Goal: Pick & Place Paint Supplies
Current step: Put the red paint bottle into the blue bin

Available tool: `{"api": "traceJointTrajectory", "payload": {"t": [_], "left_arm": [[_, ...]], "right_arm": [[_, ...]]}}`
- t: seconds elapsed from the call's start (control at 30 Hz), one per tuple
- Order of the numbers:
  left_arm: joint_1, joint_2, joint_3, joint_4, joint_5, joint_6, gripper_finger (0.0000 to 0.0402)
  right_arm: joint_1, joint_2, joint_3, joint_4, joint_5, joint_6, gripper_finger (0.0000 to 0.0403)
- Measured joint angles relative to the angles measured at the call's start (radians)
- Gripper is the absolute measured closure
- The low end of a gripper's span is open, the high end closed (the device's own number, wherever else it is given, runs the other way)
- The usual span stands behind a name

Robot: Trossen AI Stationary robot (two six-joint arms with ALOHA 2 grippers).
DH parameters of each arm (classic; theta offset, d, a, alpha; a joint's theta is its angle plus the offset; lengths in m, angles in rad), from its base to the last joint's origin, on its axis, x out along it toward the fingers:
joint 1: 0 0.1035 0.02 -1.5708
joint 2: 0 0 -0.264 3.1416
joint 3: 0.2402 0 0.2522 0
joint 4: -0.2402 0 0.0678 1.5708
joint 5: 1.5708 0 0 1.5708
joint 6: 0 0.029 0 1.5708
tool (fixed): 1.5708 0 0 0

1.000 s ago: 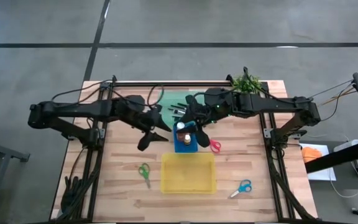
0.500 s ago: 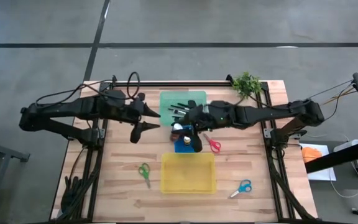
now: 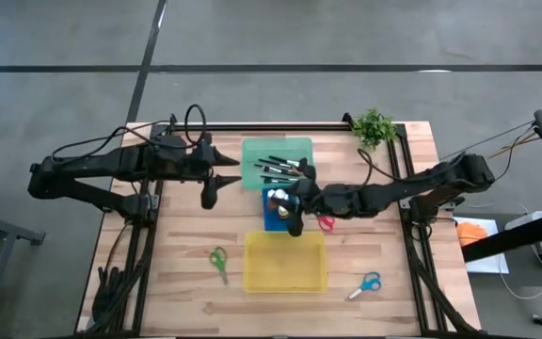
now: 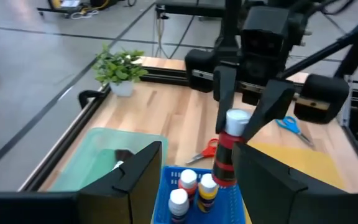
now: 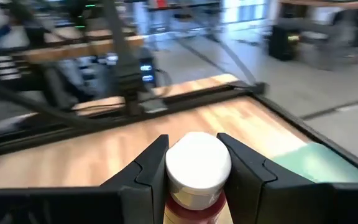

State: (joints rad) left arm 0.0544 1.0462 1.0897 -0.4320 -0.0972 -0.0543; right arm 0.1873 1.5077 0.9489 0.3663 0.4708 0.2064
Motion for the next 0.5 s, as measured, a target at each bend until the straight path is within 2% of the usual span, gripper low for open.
{"api": "traceJointTrajectory", "payload": {"t": [0.3, 0.5], "left_arm": [[0.000, 0.002, -0.020, -0.008, -0.035, 0.003, 0.0197], [0.001, 0.003, -0.099, 0.022, 0.010, 0.036, 0.0197]], "right_arm": [[0.113, 0.000, -0.035, 0.007, 0.296, 0.130, 0.0294], [0.153, 0.001, 0.005, -0.012, 0.316, 0.190, 0.0294]]}}
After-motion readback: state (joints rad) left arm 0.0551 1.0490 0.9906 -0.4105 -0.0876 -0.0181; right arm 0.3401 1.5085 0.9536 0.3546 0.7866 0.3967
